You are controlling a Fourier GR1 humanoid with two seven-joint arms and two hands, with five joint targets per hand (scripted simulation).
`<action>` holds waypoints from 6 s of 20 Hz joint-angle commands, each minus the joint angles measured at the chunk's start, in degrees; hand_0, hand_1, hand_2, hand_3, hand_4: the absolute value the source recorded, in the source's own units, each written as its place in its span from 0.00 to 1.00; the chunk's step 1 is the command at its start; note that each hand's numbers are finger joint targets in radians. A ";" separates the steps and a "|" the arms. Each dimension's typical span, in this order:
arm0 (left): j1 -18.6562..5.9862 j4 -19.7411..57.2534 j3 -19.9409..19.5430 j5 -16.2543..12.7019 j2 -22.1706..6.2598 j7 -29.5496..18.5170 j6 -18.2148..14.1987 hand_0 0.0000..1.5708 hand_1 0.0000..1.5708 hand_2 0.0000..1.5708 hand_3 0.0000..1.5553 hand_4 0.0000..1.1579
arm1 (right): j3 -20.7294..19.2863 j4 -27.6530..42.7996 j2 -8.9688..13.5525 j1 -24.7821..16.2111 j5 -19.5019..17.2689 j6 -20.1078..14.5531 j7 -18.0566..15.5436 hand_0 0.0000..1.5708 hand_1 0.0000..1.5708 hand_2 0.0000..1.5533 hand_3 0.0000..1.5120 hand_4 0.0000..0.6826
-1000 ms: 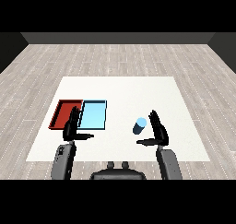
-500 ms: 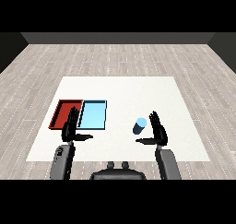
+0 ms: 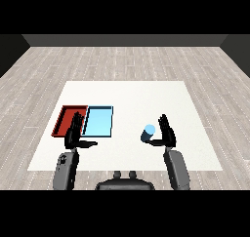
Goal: Pick the blue can and put it in the blue box
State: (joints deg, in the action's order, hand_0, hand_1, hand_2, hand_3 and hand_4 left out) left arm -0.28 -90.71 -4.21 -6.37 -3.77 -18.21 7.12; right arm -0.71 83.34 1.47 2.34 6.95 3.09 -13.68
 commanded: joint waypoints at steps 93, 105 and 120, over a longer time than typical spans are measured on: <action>-18.31 18.62 29.00 -9.32 3.77 7.73 -20.57 0.00 0.00 0.00 0.00 0.00 | 21.11 -4.18 -1.47 22.52 -0.92 -18.69 4.30 0.91 0.91 0.94 0.94 0.90; -18.79 22.83 28.86 -9.69 3.77 4.03 -17.85 0.00 0.00 0.00 0.00 0.00 | 21.61 -4.37 -1.47 24.92 -1.87 -17.67 5.36 0.91 0.91 0.94 0.94 0.90; -24.31 25.17 32.44 -12.33 3.77 1.86 -21.83 0.00 0.00 0.00 0.00 0.00 | 29.64 -3.23 -1.47 24.10 0.69 -23.32 3.79 0.94 0.94 0.93 0.92 0.81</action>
State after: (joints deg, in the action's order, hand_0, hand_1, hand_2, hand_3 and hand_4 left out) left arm -23.79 -64.35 28.05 -19.75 -0.02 -16.88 -13.75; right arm 26.78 76.23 0.01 28.69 8.78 -19.00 -10.55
